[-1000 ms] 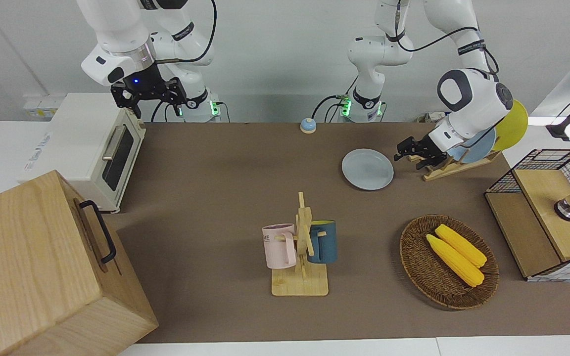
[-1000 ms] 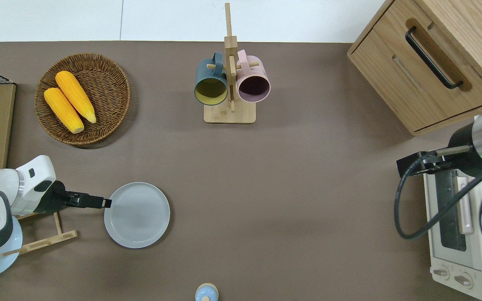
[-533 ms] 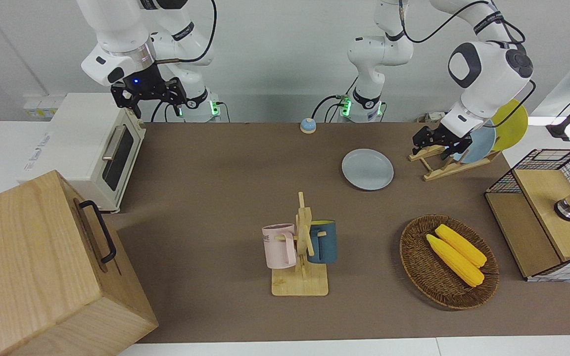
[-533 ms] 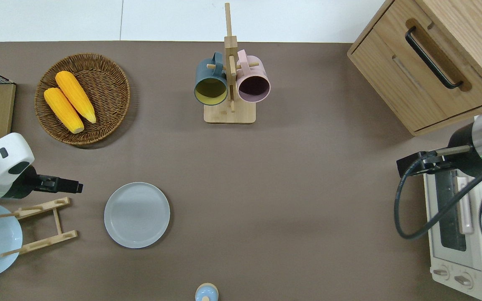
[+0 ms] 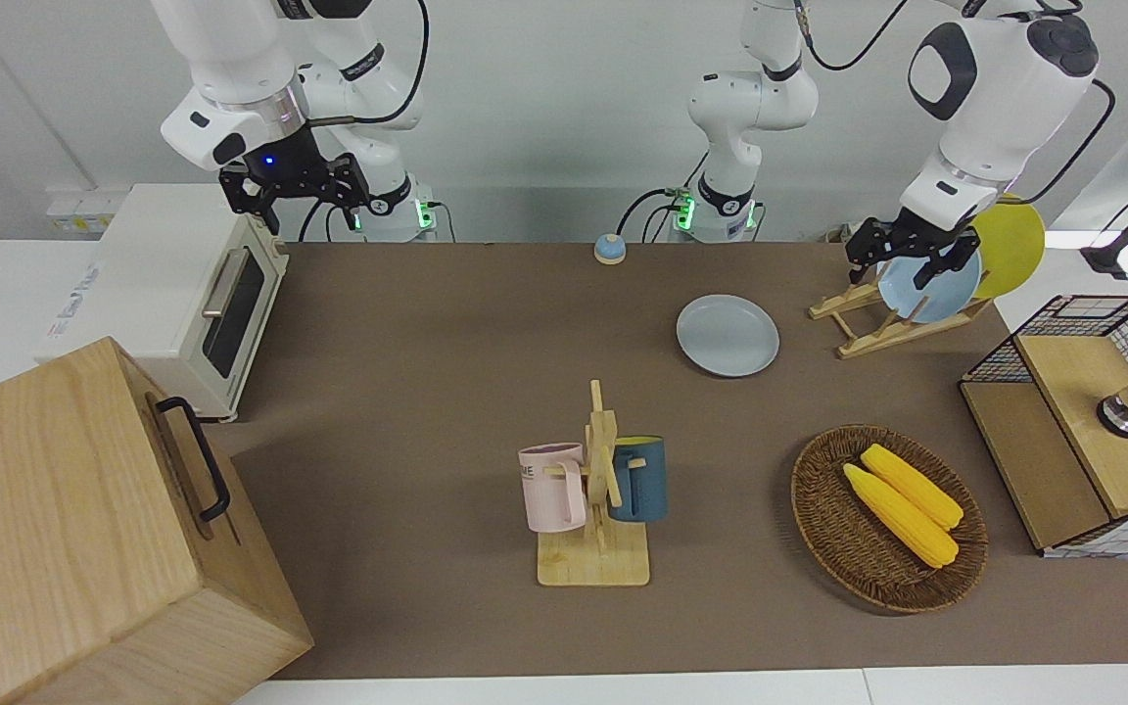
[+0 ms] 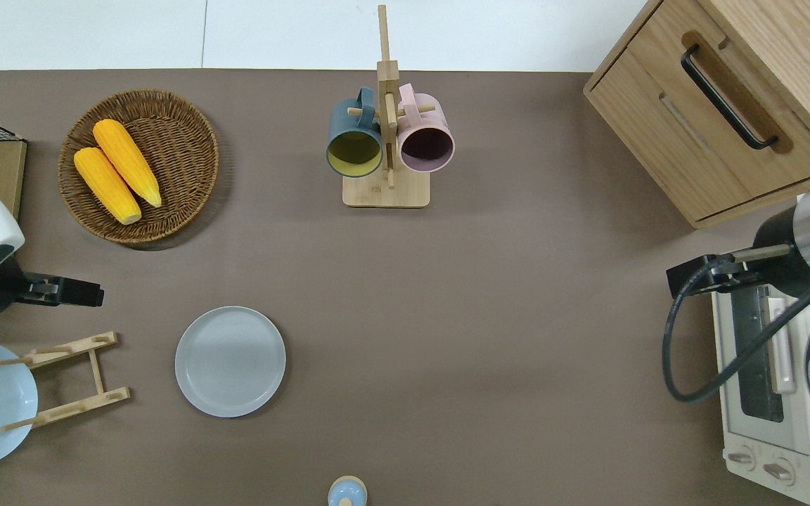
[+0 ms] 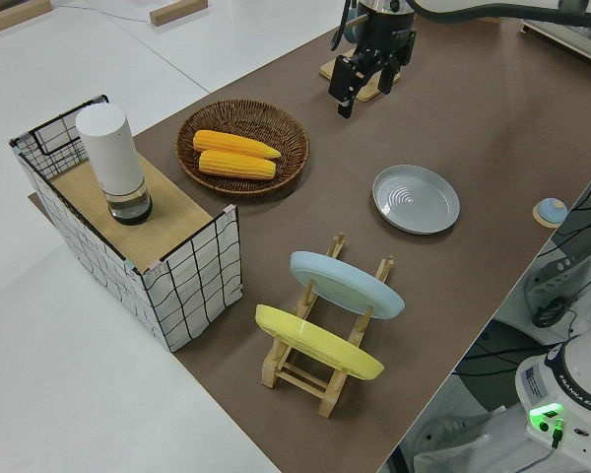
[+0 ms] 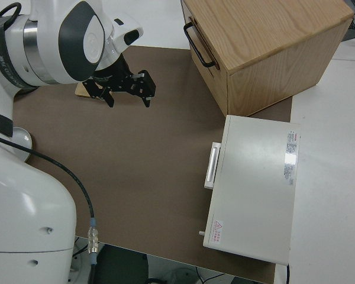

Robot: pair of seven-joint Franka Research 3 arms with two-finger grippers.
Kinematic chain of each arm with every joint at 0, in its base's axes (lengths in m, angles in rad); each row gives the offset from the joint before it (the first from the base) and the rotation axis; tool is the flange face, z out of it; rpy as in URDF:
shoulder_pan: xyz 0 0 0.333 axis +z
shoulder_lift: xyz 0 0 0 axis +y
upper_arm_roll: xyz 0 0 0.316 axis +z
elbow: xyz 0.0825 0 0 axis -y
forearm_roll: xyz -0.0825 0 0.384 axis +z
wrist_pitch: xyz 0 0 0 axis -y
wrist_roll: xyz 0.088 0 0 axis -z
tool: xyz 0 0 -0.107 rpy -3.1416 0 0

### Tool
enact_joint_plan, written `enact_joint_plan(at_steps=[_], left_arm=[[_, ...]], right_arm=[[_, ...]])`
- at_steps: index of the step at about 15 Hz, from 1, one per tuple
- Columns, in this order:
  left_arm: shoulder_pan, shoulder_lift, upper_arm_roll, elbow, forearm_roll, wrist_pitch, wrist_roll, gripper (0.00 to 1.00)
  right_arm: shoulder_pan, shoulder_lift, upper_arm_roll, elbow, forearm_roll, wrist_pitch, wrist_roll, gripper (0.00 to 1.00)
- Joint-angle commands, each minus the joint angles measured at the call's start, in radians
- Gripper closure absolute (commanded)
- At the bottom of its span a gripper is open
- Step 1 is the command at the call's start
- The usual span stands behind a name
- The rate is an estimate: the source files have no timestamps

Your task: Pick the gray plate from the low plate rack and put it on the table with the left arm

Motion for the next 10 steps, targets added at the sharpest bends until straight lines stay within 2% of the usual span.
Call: enact_joint_plan(at_steps=[1, 6, 10], left_arm=[[-0.009, 0.012, -0.011, 0.105, 0.057, -0.091, -0.019, 0.01], [-0.009, 0.010, -0.060, 0.115, 0.064, -0.106, -0.023, 0.01], [-0.007, 0.010, -0.063, 0.116, 0.056, -0.108, -0.026, 0.01]], right_arm=[[-0.025, -0.002, 0.022, 0.008, -0.006, -0.013, 0.012, 0.017], [-0.025, -0.002, 0.022, 0.009, -0.006, -0.013, 0.012, 0.017], [-0.025, -0.002, 0.022, 0.008, -0.006, -0.013, 0.012, 0.017]])
